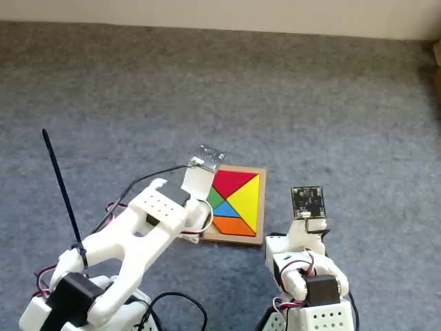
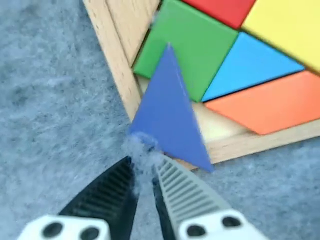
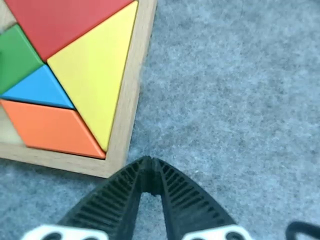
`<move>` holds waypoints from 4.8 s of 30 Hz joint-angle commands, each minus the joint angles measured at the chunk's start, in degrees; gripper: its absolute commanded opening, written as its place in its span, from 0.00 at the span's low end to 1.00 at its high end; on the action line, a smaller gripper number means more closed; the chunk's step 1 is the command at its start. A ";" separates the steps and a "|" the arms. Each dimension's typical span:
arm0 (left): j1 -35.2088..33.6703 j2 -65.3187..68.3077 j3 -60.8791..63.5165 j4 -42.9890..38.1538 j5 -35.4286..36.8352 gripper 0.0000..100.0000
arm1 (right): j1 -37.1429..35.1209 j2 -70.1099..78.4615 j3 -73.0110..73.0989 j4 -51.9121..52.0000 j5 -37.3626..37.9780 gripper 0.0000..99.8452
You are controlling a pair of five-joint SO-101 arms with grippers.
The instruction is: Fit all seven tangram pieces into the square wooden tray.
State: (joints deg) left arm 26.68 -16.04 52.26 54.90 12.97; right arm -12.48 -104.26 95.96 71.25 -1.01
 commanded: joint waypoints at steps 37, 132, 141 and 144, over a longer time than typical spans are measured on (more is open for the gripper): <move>3.65 -37.67 5.23 6.15 -0.35 0.01 | 0.48 -0.92 8.57 0.40 -0.26 0.01; -1.19 -14.81 4.09 -11.25 2.37 0.09 | 0.48 -0.92 8.57 0.40 -0.26 0.01; -1.19 -2.24 -1.98 -12.84 2.37 0.09 | 0.48 -0.92 8.57 0.40 -0.26 0.01; -1.63 0.75 -4.53 -9.58 2.37 0.08 | 0.48 -0.92 8.57 0.40 -0.26 0.01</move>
State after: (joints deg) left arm 24.31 -17.27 51.65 42.68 15.52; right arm -12.48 -104.26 95.96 71.25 -1.01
